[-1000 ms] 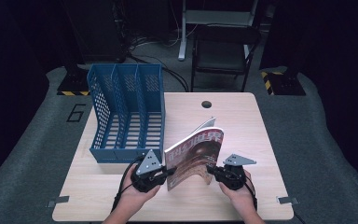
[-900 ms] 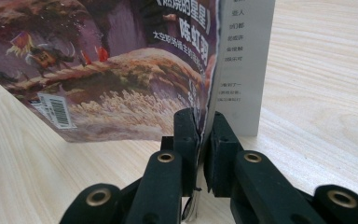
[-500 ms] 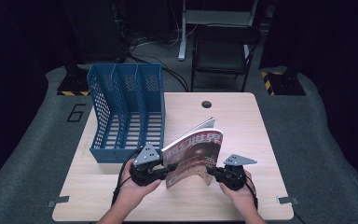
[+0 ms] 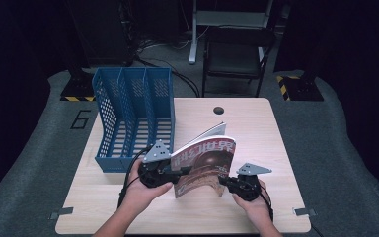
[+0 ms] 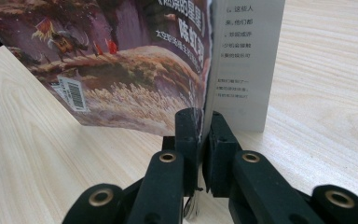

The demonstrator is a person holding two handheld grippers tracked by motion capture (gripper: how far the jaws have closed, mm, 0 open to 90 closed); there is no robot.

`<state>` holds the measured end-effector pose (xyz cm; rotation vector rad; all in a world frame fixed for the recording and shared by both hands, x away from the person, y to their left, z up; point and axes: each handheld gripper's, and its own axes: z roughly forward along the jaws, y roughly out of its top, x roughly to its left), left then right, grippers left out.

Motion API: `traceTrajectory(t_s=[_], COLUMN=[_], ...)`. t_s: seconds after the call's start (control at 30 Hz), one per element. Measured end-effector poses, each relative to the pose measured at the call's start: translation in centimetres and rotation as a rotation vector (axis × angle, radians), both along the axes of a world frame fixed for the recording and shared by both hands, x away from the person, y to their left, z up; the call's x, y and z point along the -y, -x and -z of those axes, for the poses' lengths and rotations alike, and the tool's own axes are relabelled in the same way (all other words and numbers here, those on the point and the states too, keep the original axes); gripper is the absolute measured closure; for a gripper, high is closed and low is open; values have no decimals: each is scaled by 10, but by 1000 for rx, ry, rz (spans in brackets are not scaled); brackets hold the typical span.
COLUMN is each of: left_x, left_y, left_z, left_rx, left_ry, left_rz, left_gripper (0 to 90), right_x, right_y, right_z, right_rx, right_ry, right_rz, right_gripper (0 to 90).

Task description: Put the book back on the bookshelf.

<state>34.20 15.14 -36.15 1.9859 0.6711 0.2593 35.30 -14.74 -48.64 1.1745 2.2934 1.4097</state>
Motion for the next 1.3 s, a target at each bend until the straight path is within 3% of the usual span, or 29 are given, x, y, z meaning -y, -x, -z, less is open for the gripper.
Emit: traceTrajectory(t_s=[0.43, 0.67, 0.83, 1.03, 1.3], left_x=[5, 15, 20, 29, 34], left_y=[-12, -23, -27, -32, -36], left_z=[-23, -36, -41, -49, -52], left_rx=[-4, -12, -6, -5, -7], left_ry=[-7, -55, -62, -96, -132], left_rz=[7, 29, 24, 30, 25], left_gripper=[542, 529, 512, 525, 607], right_x=[0, 0, 0, 0, 0], right_y=[0, -1, 0, -1, -1], right_z=[0, 1, 1, 1, 1], right_rx=[5, 7, 7, 7, 2], right_ry=[5, 6, 5, 5, 2], right_rz=[-3, -6, -6, -7, -5], right_gripper=[856, 857, 857, 858, 857])
